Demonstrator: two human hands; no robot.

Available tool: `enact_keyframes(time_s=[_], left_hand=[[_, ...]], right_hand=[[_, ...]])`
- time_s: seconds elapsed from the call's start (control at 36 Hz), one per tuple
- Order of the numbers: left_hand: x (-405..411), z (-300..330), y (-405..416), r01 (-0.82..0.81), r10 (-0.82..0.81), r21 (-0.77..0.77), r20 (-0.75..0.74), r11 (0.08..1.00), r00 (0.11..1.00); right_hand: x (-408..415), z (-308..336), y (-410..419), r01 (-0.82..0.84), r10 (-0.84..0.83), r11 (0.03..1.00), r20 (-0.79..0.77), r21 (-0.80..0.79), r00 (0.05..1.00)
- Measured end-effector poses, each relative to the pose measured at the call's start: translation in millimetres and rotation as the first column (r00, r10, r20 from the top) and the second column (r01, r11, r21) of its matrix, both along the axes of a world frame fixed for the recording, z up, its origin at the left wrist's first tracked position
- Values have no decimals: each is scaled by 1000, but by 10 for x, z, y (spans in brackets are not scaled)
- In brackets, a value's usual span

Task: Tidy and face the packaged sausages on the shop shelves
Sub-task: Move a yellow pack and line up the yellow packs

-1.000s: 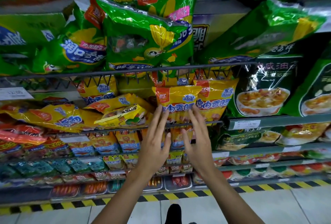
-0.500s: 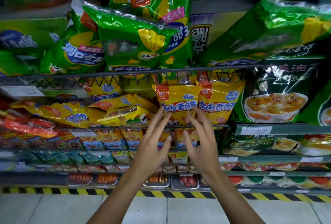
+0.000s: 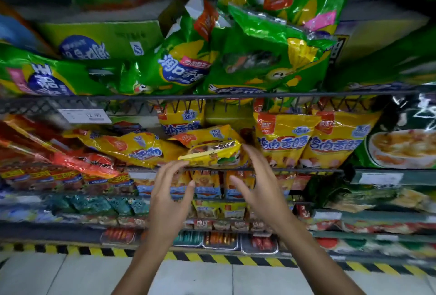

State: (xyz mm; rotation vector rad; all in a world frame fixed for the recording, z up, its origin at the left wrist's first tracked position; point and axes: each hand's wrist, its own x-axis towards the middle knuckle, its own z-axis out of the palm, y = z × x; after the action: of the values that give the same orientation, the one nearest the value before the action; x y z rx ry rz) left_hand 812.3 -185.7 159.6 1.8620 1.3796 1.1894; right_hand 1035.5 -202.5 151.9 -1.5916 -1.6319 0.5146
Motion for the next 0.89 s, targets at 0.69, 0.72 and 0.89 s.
enact_keyframes(time_s=[0.69,0.72,0.89], left_hand=[[-236,-84,534,406,-269,-225,466,886,843],[-223,-88,533,384,-243,-230,469,894,849],[-119,18,449,318,-123,-336,492,887,862]], right_hand=[[-181,357,167,231,-231,973,-178,-22,957],[-165,409,190,230,-224,973,-181,16,958],[-39,687,408,174,-164,982,110,-80,980]])
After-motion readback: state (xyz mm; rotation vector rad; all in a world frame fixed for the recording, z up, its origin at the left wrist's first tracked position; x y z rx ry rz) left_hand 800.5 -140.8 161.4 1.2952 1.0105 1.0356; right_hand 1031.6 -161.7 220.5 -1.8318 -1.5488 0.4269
